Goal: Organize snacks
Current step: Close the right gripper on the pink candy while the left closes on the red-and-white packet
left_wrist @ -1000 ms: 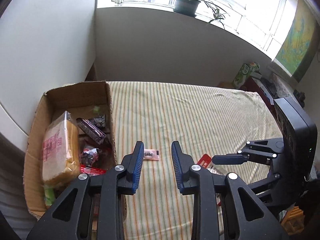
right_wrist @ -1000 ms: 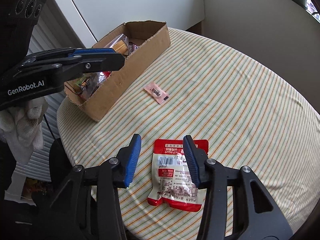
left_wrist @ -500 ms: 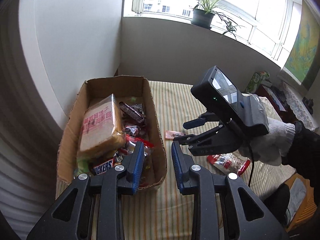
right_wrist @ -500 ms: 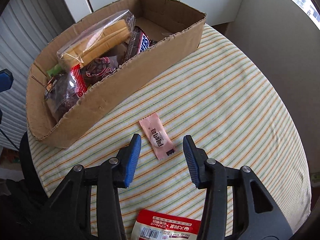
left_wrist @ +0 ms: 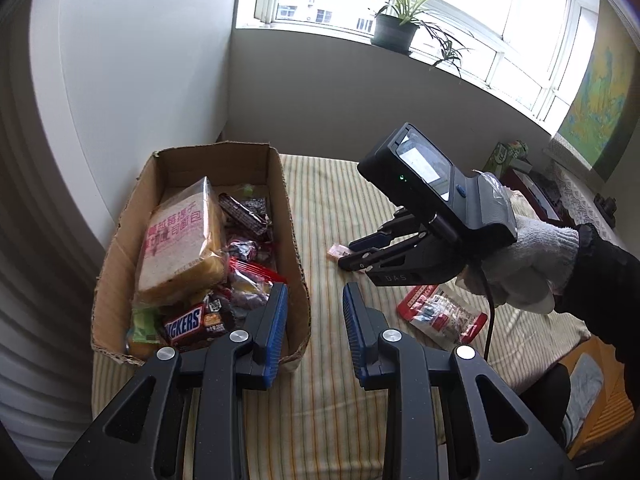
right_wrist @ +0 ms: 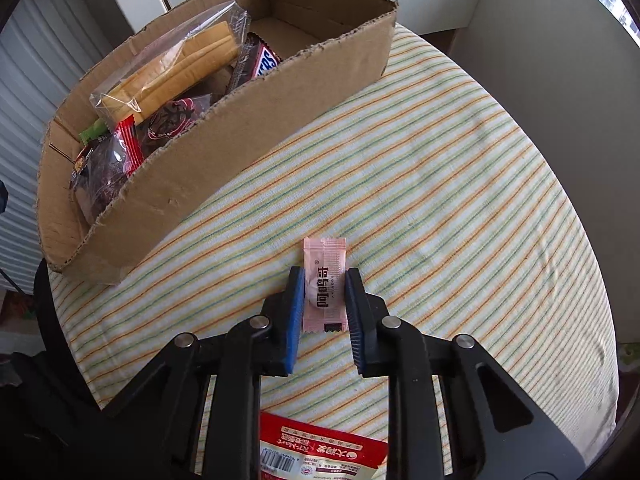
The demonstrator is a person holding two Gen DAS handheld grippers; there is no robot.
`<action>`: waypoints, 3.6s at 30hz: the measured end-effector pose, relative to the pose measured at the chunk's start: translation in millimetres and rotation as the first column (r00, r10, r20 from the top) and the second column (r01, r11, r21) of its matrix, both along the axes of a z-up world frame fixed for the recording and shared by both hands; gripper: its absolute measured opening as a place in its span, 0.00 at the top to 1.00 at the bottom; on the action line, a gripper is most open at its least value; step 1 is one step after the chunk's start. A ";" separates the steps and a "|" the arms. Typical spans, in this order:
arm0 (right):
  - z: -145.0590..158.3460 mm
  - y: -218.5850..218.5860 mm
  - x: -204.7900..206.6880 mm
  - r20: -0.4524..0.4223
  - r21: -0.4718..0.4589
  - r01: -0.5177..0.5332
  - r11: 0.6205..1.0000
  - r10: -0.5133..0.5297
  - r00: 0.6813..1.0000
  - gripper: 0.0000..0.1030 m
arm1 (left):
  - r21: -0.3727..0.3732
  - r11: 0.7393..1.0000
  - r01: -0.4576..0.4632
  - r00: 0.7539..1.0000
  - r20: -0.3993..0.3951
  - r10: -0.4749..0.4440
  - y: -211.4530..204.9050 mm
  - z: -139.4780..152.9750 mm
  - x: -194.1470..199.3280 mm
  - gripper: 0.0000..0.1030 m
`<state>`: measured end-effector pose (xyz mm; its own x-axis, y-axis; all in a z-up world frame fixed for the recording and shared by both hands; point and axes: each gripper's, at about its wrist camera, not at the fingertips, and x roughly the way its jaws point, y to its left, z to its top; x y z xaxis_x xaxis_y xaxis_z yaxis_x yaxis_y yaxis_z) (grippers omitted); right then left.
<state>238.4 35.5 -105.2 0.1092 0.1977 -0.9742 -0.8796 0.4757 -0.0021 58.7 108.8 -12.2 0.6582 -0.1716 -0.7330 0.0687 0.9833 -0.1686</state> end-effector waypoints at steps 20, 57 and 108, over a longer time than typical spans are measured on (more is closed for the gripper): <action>6.2 -147.6 25.2 -0.020 -0.002 0.270 0.963 -0.270 0.963 0.80 | -0.085 0.982 0.169 0.961 -0.208 -0.184 -94.4 -60.4 24.7 0.74; 13.5 -225.3 5.6 -0.086 0.085 0.352 0.932 -0.345 0.935 0.64 | 0.245 0.896 0.370 0.882 -0.397 -0.256 -222.1 -101.4 85.5 0.27; 12.8 -220.9 -2.6 -0.026 0.032 0.365 0.931 -0.364 0.931 0.79 | 0.224 0.883 0.413 0.890 -0.304 -0.339 -188.5 -83.4 52.3 0.62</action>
